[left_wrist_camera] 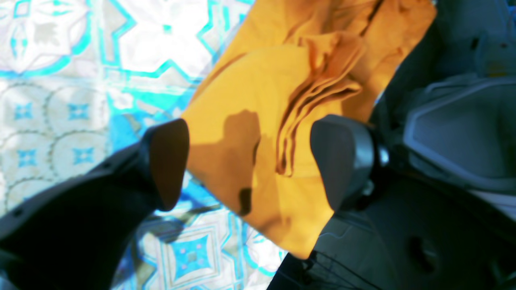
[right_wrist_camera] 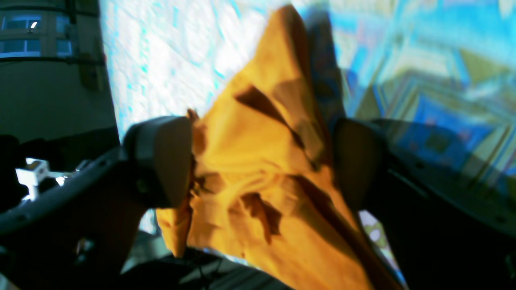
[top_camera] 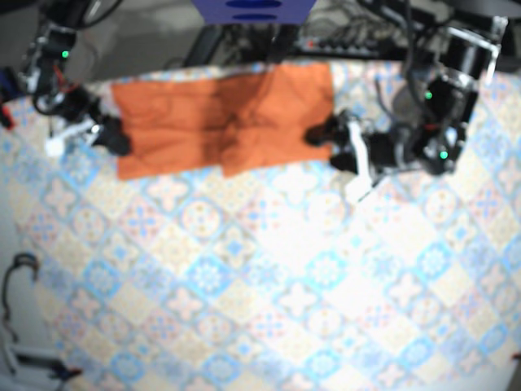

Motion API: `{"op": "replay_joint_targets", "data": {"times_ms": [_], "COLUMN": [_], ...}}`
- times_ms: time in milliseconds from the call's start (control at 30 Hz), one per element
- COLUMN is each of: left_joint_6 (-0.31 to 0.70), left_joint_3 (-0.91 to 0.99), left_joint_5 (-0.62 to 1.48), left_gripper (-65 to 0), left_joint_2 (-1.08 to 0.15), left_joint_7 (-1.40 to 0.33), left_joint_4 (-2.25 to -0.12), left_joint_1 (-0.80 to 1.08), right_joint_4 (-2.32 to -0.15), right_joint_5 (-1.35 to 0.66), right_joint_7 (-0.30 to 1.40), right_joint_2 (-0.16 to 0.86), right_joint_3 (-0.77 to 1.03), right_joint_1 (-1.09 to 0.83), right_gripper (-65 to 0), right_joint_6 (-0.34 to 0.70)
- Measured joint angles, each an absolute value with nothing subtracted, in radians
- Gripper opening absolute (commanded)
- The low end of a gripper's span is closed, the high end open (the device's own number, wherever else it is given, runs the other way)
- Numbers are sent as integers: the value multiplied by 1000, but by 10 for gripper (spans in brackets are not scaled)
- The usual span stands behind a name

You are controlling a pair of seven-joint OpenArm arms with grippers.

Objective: Fold the T-shirt properly
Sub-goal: 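Grasp the strip's other end with the right gripper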

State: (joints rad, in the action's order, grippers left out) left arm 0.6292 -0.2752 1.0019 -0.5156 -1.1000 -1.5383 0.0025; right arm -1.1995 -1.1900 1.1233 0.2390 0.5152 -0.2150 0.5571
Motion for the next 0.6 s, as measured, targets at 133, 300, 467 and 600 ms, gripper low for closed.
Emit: {"op": "replay_joint_targets", "data": {"times_ms": [133, 300, 467, 600], "left_joint_6": [629, 630, 629, 629], "left_joint_3": [-273, -273, -273, -273], "left_joint_5": [1002, 1003, 1000, 1000], "left_gripper": [-147, -147, -147, -147], "left_joint_2": [-517, -515, -517, -516], "left_joint_7": [-1100, -1097, -1097, -1097], "left_joint_4": [-1538, -1538, -1538, -1538], "left_joint_1": [3, 3, 3, 3], "right_joint_4": [-1174, -1167, -1167, -1165], "right_joint_5": [-1193, -1193, -1193, -1193], "right_joint_7": [1116, 1119, 1096, 1082], "right_joint_2": [250, 248, 250, 281], "right_joint_3": [516, 516, 510, 492], "right_joint_1": [-213, -213, -213, -213], "right_gripper": [-115, -115, -115, -115], "right_joint_6": [558, 576, 576, 576]}}
